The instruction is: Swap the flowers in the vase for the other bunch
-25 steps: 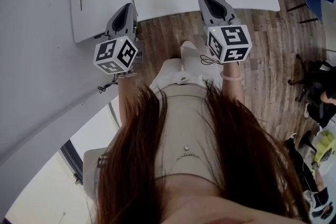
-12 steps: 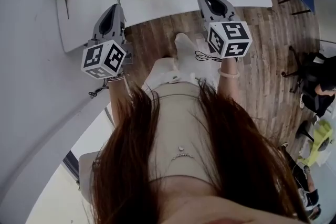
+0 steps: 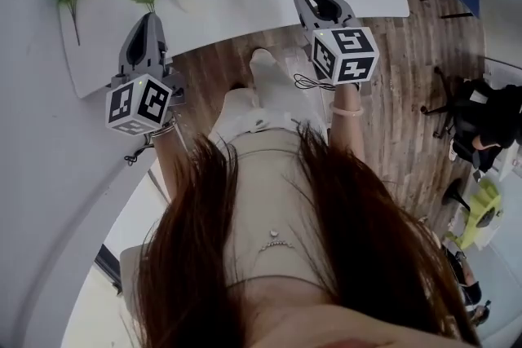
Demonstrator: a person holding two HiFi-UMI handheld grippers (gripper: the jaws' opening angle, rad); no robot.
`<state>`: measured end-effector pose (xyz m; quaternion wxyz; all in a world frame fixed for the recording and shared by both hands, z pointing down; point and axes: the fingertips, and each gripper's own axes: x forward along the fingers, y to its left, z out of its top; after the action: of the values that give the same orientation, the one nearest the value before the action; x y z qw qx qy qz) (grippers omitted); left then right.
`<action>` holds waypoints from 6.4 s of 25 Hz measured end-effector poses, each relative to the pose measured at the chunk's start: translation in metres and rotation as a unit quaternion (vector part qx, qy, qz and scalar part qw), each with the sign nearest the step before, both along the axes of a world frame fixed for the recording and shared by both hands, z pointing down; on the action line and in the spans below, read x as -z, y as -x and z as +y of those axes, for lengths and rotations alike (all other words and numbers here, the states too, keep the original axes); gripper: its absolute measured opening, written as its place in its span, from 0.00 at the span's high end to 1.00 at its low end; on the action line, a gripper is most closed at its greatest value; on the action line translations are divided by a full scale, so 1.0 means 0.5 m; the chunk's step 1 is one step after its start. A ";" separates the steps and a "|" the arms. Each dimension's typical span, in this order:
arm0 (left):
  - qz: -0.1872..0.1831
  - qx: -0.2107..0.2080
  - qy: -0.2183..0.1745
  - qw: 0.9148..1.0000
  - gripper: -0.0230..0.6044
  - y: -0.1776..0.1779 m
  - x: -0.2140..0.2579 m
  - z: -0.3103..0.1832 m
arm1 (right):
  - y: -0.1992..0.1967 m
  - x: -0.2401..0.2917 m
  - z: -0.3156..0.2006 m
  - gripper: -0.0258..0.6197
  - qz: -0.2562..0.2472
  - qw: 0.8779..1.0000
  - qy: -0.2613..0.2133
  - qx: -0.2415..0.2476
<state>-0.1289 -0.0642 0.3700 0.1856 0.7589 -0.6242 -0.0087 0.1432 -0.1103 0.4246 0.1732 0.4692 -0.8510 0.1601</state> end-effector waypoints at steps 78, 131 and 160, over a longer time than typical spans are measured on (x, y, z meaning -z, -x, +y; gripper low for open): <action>-0.027 0.184 0.113 0.976 0.96 0.110 -0.100 -0.127 | 0.065 -0.416 -0.270 0.70 0.078 0.943 0.297 0.129; 0.019 0.030 0.022 0.999 0.96 0.188 -0.003 -0.144 | 0.107 -0.070 -0.267 0.77 -0.068 0.991 0.098 -0.063; 0.043 0.018 0.003 0.999 0.96 0.220 0.016 -0.061 | 0.178 0.228 -0.244 0.77 -0.160 0.982 -0.084 -0.053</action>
<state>-0.2387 -0.0948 0.3620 0.2148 0.7460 -0.6289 -0.0430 0.0543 -0.2325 0.3108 -0.0138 0.4951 -0.8519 0.1703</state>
